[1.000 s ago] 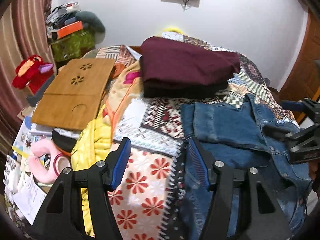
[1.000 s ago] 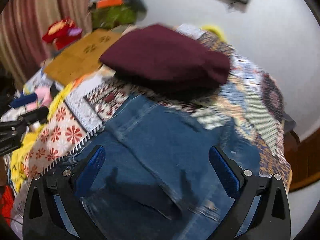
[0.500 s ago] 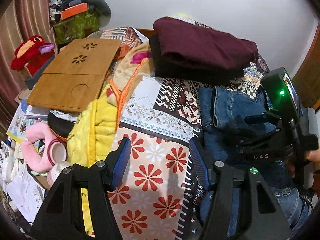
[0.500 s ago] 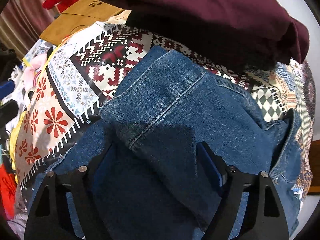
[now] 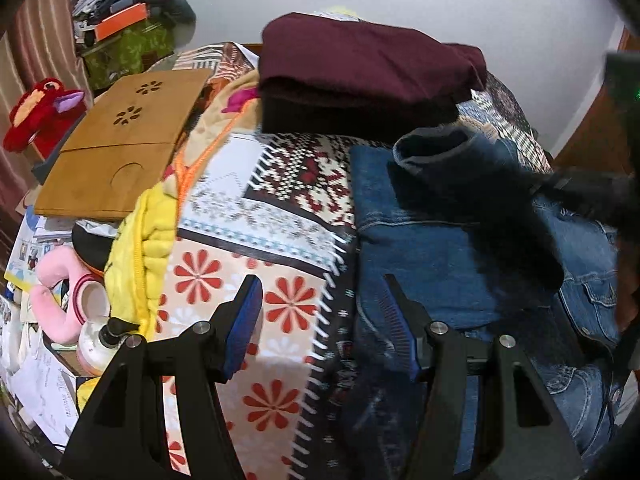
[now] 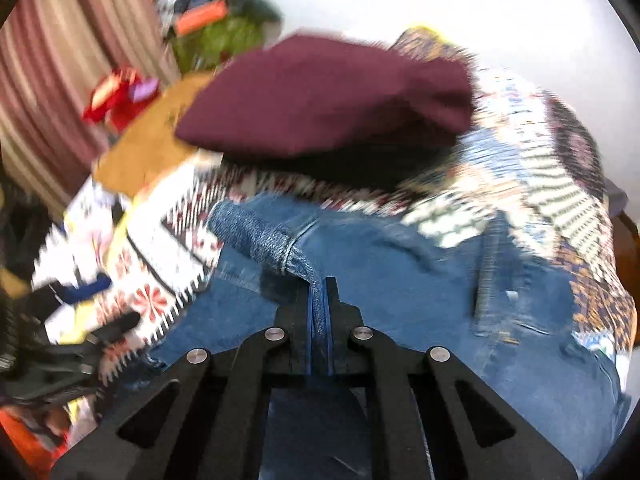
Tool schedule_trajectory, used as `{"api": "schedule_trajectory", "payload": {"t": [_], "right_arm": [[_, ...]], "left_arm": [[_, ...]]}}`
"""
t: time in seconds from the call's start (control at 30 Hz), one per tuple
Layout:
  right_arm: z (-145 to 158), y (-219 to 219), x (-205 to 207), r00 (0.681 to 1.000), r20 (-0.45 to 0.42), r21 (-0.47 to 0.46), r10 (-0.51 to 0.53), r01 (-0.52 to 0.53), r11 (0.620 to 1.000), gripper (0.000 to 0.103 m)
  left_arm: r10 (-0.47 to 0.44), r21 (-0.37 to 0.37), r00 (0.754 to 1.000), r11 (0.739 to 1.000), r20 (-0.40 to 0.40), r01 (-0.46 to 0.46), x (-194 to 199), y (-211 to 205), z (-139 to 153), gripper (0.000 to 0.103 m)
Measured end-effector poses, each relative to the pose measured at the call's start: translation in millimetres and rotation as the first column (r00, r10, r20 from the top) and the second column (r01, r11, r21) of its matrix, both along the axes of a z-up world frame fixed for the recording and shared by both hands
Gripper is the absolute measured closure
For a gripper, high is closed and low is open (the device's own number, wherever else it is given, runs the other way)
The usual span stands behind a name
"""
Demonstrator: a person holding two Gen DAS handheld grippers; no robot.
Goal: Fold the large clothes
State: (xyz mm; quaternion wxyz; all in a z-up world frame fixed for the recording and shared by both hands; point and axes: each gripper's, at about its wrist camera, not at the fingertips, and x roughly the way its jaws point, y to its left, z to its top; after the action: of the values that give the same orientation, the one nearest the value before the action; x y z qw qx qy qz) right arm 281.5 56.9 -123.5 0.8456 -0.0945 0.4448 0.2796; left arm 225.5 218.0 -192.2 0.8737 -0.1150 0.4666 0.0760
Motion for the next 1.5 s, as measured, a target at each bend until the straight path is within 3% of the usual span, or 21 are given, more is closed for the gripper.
{"api": "schedule_trajectory", "payload": {"t": [0.23,0.43,0.57,0.77,0.93,1.03,1.1,1.2,1.33,1.4,1.5], "right_arm": [[42.4,-77.6,-18.6,0.984,0.096,0.109,-0.148,0.137,0.985,0.099],[45.0,-144.7,-24.4,0.959,0.066,0.17,-0.277,0.263,0.95,0.099],[25.0,-181.9,-32.7,0.934,-0.001,0.174,-0.357,0.352,0.92,0.099],[-27.7,-219.1,-36.4,0.893,-0.164,0.118,-0.418,0.439,0.891,0.098],[-30.3,-220.1,-50.8,0.893,-0.136,0.052,-0.43,0.44,0.897,0.086],[-20.7,-229.2,-57.5,0.874,-0.076,0.009,-0.48,0.482,0.876,0.081],[-15.2,-241.6,-61.5,0.862,-0.062,0.025,-0.503,0.505,0.863,0.07],[-3.3,-267.6,-70.4,0.833,-0.046,0.081,-0.552,0.554,0.829,0.054],[18.5,-305.6,-85.5,0.773,-0.024,0.169,-0.634,0.628,0.76,0.048],[25.3,-322.6,-91.9,0.74,-0.027,0.205,-0.672,0.662,0.721,0.039],[28.7,-345.4,-102.5,0.691,-0.033,0.23,-0.722,0.708,0.667,0.037]], "left_arm": [[-0.045,0.037,0.999,0.998,0.006,0.045,7.9,-30.2,12.2,0.044],[-0.081,0.057,0.997,0.995,0.003,0.081,19.2,-57.4,17.9,0.044],[-0.11,0.054,0.994,0.992,-0.004,0.11,24.7,-75.9,17.5,0.044],[-0.169,0.096,0.985,0.981,-0.028,0.171,31.1,-104.0,12.9,0.044],[-0.192,0.104,0.98,0.975,-0.045,0.196,32.6,-115.9,8.7,0.044],[-0.194,0.099,0.98,0.975,-0.049,0.198,33.7,-119.7,8.4,0.044],[-0.199,0.099,0.979,0.974,-0.047,0.202,34.1,-122.9,10.5,0.044],[-0.21,0.1,0.977,0.972,-0.031,0.213,34.1,-129.4,18.1,0.044],[-0.235,0.108,0.972,0.967,0.007,0.233,36.4,-141.7,35.3,0.044],[-0.252,0.112,0.967,0.962,0.029,0.248,40.3,-151.6,45.1,0.043],[-0.294,0.102,0.954,0.953,0.062,0.287,46.8,-171.0,57.9,0.039]]}}
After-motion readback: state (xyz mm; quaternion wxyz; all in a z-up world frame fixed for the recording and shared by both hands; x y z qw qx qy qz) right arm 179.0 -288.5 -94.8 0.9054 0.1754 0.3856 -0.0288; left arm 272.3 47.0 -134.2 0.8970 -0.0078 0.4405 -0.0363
